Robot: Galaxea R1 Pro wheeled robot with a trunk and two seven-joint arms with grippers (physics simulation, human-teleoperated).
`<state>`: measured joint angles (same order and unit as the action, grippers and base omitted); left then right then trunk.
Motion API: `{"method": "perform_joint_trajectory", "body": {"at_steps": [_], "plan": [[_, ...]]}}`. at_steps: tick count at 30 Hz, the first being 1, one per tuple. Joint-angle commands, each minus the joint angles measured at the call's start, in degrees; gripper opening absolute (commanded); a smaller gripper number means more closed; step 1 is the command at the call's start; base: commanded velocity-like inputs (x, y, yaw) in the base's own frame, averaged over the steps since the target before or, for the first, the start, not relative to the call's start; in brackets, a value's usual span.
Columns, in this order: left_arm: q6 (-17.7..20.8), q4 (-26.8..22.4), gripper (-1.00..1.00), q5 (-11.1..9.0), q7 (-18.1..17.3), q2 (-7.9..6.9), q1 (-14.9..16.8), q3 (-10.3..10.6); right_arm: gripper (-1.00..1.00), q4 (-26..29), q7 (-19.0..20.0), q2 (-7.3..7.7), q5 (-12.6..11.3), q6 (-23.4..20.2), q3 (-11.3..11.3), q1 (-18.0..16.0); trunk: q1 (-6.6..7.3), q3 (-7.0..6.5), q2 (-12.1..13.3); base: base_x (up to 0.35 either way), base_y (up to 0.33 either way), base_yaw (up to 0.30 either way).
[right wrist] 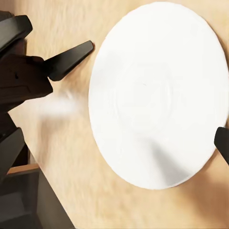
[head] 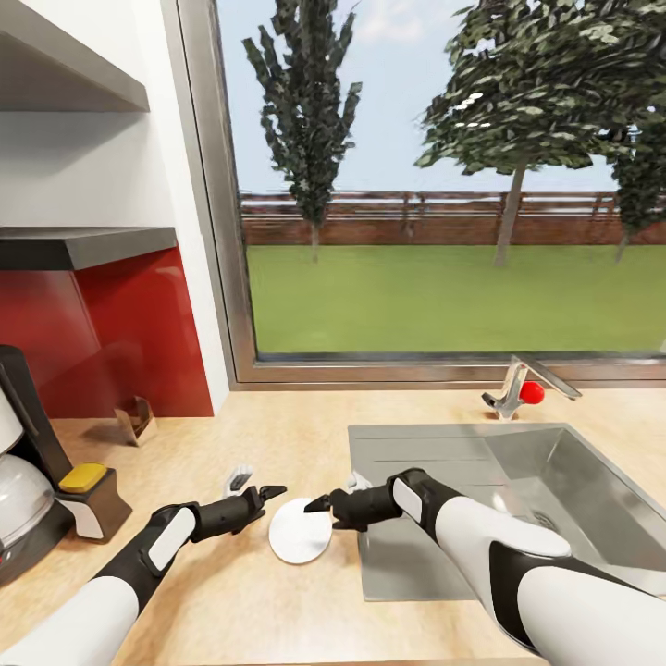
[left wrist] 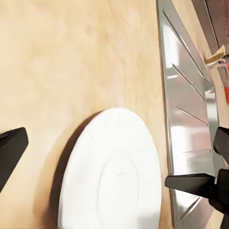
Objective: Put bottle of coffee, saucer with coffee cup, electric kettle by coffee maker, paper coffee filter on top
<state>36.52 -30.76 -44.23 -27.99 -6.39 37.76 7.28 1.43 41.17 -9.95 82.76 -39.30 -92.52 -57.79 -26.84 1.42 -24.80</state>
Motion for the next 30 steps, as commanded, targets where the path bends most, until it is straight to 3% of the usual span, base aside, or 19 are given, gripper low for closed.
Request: {"method": "perform_joint_trajectory", "body": {"at_steps": [1,30], "plan": [[0.3,0.1,1.0,0.1,0.1,-0.03,0.0,0.4,1.0,0.2,0.3,-0.05,0.6,-0.3,-0.5,0.0,-0.04,0.15,-0.1,0.001,0.0,0.0],[1.2,1.1,1.0,-0.2,-0.3,0.76,-1.9,0.3,1.0,0.1,0.3,-0.05,0.6,-0.3,-0.4,1.5,-0.04,0.15,-0.1,0.0,0.0,0.0]]}}
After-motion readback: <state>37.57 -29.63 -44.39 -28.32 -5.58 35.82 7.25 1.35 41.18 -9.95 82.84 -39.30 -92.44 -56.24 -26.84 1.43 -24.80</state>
